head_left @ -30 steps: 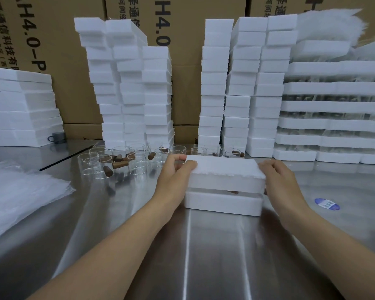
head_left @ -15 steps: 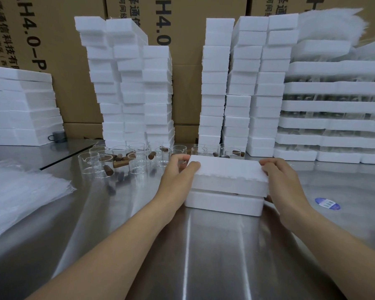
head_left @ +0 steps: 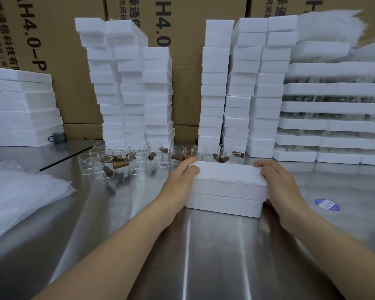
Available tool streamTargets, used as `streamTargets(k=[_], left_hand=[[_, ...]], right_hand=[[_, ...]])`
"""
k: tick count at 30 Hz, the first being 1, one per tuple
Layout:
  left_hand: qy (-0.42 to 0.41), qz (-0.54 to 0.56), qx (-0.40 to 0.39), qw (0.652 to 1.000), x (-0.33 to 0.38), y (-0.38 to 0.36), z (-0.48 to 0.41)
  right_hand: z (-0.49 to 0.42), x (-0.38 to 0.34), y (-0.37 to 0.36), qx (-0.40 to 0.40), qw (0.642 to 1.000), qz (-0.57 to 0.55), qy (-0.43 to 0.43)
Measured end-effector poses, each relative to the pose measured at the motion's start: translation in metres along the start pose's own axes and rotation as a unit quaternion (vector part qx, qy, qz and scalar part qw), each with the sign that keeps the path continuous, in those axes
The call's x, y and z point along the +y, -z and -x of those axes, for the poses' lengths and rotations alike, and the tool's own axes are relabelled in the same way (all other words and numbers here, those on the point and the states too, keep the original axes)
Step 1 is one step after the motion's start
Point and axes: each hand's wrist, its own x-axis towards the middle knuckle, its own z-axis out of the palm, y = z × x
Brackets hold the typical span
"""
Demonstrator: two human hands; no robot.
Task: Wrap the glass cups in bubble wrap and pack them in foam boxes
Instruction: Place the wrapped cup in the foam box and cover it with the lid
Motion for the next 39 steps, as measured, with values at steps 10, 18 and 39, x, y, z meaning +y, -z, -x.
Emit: streamTargets(k=[10, 18, 39], left_hand=[[-0.001, -0.031, -0.005, 1.000, -0.005, -0.001, -0.003], [-0.001, -0.047, -0.007, 0.999, -0.007, 0.001, -0.004], [0.056, -0.105, 0.051, 0.992, -0.005, -0.006, 0.001]], right_hand=[[0.003, -0.001, 0.000, -0.023, 0.999, -0.033, -0.013], [0.006, -0.002, 0.003, -0.043, 0.997, -0.055, -0.030], [0.011, -0.006, 0.006, -0.061, 0.997, -0.049, -0.025]])
